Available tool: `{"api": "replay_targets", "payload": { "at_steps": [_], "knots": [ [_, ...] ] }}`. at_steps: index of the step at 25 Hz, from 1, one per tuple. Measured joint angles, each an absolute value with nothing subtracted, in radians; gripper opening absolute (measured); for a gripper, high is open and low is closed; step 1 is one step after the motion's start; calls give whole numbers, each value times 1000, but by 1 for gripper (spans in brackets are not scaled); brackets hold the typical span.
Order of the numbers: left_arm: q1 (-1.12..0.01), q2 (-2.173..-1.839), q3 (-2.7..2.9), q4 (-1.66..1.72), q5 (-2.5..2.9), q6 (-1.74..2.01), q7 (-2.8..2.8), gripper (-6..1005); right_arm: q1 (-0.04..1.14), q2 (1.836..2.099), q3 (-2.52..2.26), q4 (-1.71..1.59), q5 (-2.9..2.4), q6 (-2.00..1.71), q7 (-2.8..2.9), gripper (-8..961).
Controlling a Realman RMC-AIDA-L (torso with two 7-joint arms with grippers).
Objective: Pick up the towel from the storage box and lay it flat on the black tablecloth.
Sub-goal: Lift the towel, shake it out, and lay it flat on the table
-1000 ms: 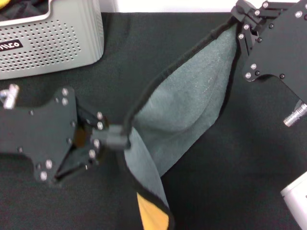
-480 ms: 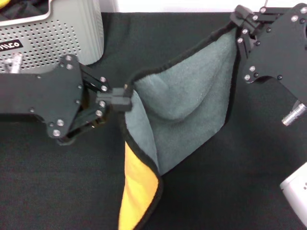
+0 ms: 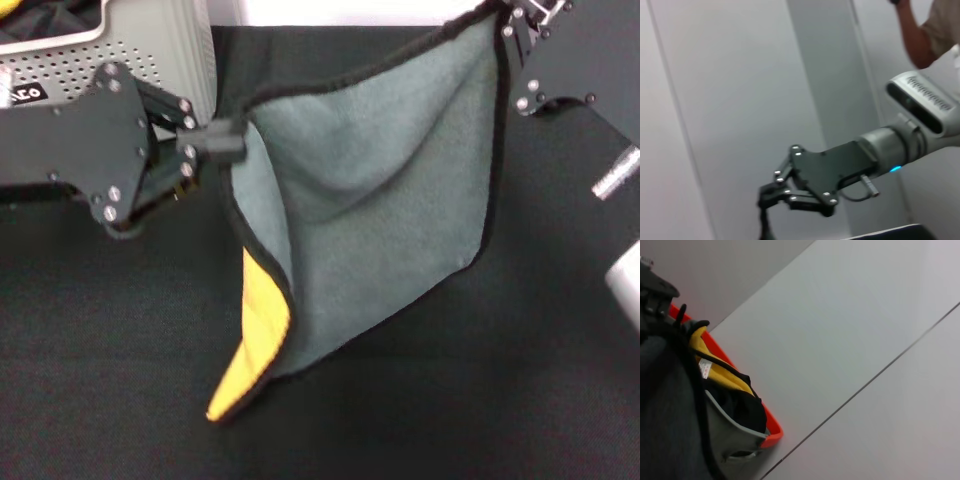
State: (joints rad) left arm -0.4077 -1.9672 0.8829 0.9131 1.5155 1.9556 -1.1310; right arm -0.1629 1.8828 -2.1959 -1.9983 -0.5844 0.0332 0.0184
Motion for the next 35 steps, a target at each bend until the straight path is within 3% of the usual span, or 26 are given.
{"api": "replay_targets", "payload": {
  "at_steps": [16, 35],
  "knots": [
    [-417, -1962, 769, 908, 1576, 1813, -1101, 7, -93, 1799, -2204, -2041, -415, 65, 9, 7],
    [-352, -1982, 709, 923, 1577, 1907, -1101, 7, -109, 1794, -2198, -2042, -372, 61, -4, 7]
  ]
}}
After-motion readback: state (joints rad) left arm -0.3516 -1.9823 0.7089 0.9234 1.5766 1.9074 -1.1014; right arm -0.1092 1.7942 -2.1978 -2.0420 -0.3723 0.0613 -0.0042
